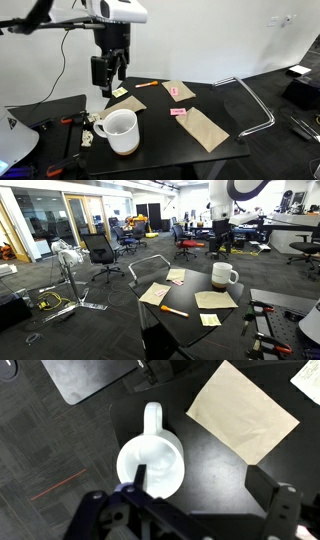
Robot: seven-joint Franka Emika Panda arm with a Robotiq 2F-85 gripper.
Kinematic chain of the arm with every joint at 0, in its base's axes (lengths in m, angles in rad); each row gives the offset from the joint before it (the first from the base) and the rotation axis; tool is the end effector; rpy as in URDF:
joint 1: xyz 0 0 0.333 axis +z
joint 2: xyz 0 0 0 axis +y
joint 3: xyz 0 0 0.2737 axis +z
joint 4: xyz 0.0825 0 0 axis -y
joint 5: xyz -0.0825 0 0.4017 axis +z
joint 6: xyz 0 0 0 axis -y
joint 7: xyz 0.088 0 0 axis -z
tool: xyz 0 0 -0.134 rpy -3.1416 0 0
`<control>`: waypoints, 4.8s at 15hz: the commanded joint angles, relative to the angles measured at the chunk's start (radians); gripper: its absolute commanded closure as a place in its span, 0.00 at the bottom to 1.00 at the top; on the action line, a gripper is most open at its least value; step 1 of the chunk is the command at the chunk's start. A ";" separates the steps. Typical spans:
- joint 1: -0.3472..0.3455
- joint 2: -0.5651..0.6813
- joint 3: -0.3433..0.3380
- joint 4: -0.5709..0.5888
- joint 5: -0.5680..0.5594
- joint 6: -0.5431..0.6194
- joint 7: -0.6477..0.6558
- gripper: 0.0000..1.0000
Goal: Move the mug to the left
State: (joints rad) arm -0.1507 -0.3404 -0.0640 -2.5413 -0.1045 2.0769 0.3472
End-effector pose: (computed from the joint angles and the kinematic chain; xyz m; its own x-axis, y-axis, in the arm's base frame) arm 0.4195 -0.0972 0.3045 0.8709 -0.4820 -0.0964 -0.4731 -0.8751 0.1019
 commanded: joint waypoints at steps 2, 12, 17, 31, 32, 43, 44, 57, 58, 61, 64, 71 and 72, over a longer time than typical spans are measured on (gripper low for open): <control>-0.023 -0.032 0.004 -0.048 -0.008 0.055 0.022 0.00; -0.049 -0.026 0.001 -0.093 -0.010 0.120 0.019 0.00; -0.043 -0.009 0.002 -0.121 -0.004 0.207 0.004 0.00; -0.046 0.054 0.002 -0.162 0.001 0.331 0.010 0.00; -0.045 0.061 0.002 -0.163 0.002 0.341 0.009 0.00; -0.047 0.170 -0.011 -0.167 0.001 0.484 0.015 0.00; -0.047 0.180 -0.014 -0.166 0.000 0.493 0.013 0.00; -0.049 0.205 -0.020 -0.170 -0.010 0.565 0.024 0.97; -0.051 0.204 -0.021 -0.171 -0.010 0.566 0.023 1.00; -0.054 0.199 -0.021 -0.169 -0.013 0.561 0.023 0.98; -0.055 0.179 -0.020 -0.161 -0.019 0.542 0.021 0.98; -0.040 0.130 -0.008 -0.097 -0.005 0.504 -0.002 0.98; -0.033 0.128 -0.003 -0.081 0.002 0.500 -0.010 0.98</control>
State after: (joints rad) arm -0.1990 -0.1705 -0.0757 -2.6613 -0.1049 2.6129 0.3453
